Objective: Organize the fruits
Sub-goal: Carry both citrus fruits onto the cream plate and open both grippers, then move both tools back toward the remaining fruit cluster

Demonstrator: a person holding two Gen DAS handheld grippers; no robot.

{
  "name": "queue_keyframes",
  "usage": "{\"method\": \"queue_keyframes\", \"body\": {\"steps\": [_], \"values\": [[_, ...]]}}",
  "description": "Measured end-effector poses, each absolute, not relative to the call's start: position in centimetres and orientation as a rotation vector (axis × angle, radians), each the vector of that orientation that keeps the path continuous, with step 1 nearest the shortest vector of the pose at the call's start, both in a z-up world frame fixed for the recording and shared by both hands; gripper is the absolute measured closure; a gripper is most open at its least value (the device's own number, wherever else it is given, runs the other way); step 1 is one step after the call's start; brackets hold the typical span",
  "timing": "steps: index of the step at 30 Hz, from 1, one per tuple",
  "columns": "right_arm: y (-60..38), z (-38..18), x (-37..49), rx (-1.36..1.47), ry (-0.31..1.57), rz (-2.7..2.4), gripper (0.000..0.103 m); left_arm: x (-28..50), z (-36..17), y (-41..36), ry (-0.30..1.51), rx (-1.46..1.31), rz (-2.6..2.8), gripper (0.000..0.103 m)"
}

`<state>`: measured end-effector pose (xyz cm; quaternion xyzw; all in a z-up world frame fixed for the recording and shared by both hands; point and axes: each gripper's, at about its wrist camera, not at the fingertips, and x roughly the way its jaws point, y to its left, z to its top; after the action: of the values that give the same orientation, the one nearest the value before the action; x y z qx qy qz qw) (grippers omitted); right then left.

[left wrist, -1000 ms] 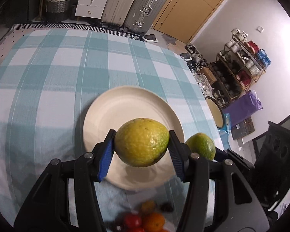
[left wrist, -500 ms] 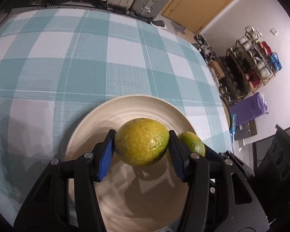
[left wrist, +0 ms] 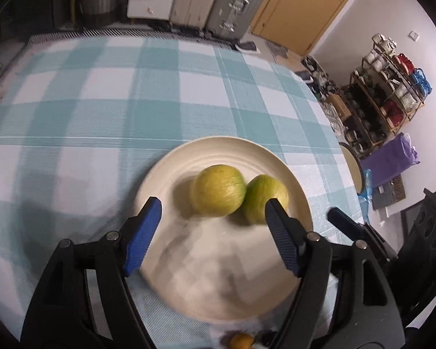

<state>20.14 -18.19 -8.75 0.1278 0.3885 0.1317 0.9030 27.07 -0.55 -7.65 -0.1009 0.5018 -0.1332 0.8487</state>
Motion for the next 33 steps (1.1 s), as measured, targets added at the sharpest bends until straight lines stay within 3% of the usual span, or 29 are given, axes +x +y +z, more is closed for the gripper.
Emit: {"method": "queue_keyframes", "body": {"steps": [8, 12, 15, 29, 33], "values": [[-18.1, -6.4, 14.6, 0.272, 0.761, 0.287, 0.029, 20.2, -4.9, 1.5, 0.974, -0.143, -0.231, 0.026], [-17.1, -4.6, 11.5, 0.249, 0.695, 0.297, 0.008, 16.5, -3.9, 2.0, 0.937, -0.111, -0.213, 0.023], [-16.4, -3.9, 9.7, 0.237, 0.677, 0.307, 0.006, 14.1, -3.5, 2.4, 0.918, -0.108, -0.210, 0.020], [-13.9, -5.5, 4.2, 0.219, 0.747, 0.353, 0.004, 7.6, -6.3, 3.0, 0.993, -0.108, -0.209, 0.018], [-13.6, -6.8, 2.8, 0.225, 0.785, 0.371, 0.004, 6.1, -7.5, 2.8, 1.017, -0.091, -0.217, 0.013]]}}
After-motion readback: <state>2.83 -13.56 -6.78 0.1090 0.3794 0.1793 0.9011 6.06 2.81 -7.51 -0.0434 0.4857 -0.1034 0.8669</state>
